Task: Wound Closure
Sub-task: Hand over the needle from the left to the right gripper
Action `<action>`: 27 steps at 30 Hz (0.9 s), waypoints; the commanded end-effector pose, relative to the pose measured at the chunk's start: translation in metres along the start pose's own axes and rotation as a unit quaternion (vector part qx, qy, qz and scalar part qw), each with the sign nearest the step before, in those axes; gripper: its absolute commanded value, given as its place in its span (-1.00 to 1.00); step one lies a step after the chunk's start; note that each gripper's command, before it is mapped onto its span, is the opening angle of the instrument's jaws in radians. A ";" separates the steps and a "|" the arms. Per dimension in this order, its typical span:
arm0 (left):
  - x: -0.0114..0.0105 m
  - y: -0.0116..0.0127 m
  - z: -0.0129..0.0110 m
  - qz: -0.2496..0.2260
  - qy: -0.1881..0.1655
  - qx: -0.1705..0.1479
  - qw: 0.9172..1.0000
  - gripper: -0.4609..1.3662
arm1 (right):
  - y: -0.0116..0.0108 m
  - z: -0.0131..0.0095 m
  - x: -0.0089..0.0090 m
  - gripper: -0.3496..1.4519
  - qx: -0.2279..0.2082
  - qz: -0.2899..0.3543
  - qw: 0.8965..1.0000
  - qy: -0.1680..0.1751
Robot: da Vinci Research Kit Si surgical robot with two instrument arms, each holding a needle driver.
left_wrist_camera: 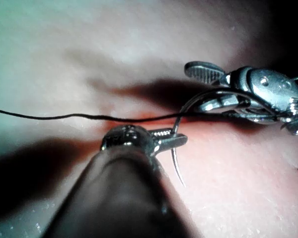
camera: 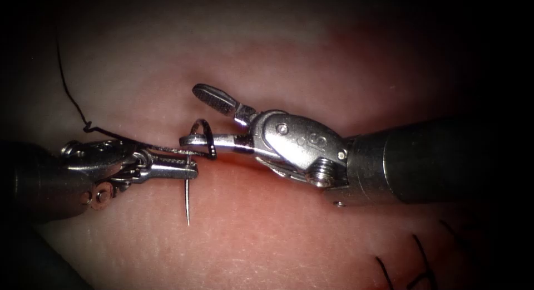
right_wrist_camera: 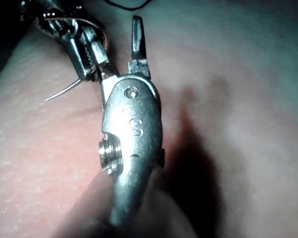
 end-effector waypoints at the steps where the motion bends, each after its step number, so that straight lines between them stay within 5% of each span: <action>1: 0.0000 0.0000 0.0000 -0.003 -0.001 -0.006 1.000 -0.88 | 0.0002 0.0000 0.0001 -0.37 0.004 -0.007 1.000 -0.001; 10: -0.0002 0.0000 0.0001 -0.008 -0.011 -0.008 1.000 -0.88 | 0.0001 0.0003 0.0009 -0.73 0.009 -0.021 1.000 -0.003; 24: -0.0005 0.0003 0.0000 -0.013 -0.019 -0.010 1.000 -0.88 | -0.0001 0.0012 0.0007 -0.50 0.005 -0.039 0.999 -0.003; 27: -0.0004 0.0004 0.0000 -0.014 -0.019 -0.010 1.000 -0.88 | -0.0001 0.0012 0.0007 -0.15 0.005 -0.042 0.999 -0.003</action>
